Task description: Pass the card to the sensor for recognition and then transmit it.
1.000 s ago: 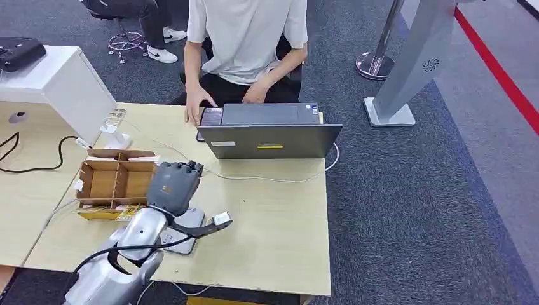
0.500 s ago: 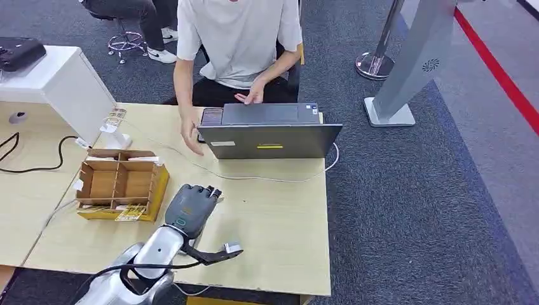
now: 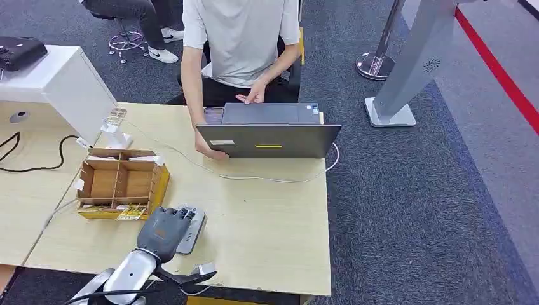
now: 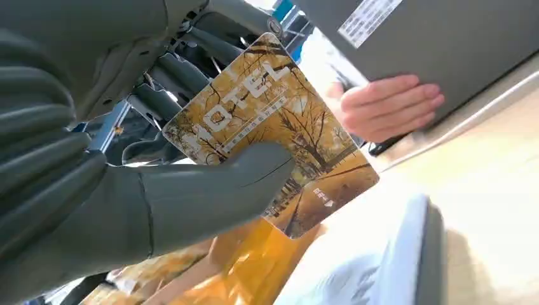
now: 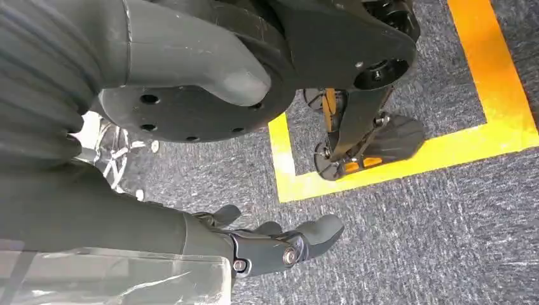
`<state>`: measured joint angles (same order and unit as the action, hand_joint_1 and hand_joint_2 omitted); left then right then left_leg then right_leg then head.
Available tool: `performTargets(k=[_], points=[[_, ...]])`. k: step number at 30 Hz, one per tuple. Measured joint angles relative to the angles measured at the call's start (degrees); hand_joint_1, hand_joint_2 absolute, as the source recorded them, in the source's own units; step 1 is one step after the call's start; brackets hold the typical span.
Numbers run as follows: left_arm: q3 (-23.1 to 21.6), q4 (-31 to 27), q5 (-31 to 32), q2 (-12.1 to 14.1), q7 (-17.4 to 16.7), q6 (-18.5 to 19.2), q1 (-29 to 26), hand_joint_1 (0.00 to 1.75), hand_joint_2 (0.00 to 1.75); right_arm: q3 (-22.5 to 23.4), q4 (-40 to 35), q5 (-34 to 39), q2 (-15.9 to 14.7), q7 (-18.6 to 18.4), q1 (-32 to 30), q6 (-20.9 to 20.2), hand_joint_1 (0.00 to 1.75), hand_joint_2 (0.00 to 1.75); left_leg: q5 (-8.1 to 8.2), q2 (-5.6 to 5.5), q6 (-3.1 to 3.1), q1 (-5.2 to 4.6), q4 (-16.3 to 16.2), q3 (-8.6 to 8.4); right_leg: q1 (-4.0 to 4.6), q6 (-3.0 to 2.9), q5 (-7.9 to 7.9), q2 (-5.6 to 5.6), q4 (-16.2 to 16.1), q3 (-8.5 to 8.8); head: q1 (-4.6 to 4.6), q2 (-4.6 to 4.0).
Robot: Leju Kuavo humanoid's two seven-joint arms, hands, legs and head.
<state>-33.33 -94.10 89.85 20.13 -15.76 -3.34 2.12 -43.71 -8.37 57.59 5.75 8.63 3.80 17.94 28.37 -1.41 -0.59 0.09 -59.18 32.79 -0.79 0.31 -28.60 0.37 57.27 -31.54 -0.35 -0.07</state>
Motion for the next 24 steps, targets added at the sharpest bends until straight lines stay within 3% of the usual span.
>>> performTargets(k=[5, 9, 19, 22, 24], points=[[1.3, -1.6, 0.1, 0.5, 0.0, 0.3, -2.5, 1.75, 1.75, -0.1, 0.2, 0.1, 0.0, 0.3, -0.1, -1.4, 0.0, 1.75, 0.0, 0.01, 0.0, 0.0, 0.0, -0.01, 0.0, 0.0, 0.0, 0.0, 0.0, 0.01, 0.02, 0.0], [2.5, -2.0, -0.5, 0.5, 2.8, 2.9, -4.5, 1.75, 1.75, -0.5, 0.7, 0.0, -0.1, 0.3, -0.2, -2.8, 0.0, 1.75, 0.0, 0.01, 0.0, -0.01, 0.0, -0.01, 0.0, 0.0, 0.0, 0.0, 0.0, 0.0, 0.0, 0.0], [5.3, -2.0, -4.1, 0.6, 6.9, 5.3, -4.4, 1.75, 1.75, -1.2, 1.1, 0.1, -0.2, 0.1, -0.2, -2.8, 0.0, 1.75, -0.02, -0.03, 0.02, 0.0, 0.0, -0.05, 0.01, 0.0, 0.0, -0.03, 0.0, 0.03, 0.0, 0.0], [5.5, -1.9, -4.3, 0.5, 7.0, 3.7, -3.6, 1.75, 1.75, -1.7, 1.1, 0.1, -0.2, 0.2, -0.1, -2.6, 0.0, 1.75, -0.02, -0.02, 0.02, 0.0, 0.0, -0.05, 0.01, 0.0, 0.01, -0.03, 0.0, 0.03, 0.0, 0.0], [5.8, -1.9, -3.7, -0.3, 6.1, -0.3, -2.7, 1.75, 1.75, -2.0, 1.1, 0.5, 0.0, 0.3, -0.1, -0.8, 0.0, 1.75, -0.05, -0.03, 0.01, 0.0, 0.0, -0.03, 0.01, 0.0, 0.02, -0.03, 0.0, 0.0, 0.0, 0.0]])
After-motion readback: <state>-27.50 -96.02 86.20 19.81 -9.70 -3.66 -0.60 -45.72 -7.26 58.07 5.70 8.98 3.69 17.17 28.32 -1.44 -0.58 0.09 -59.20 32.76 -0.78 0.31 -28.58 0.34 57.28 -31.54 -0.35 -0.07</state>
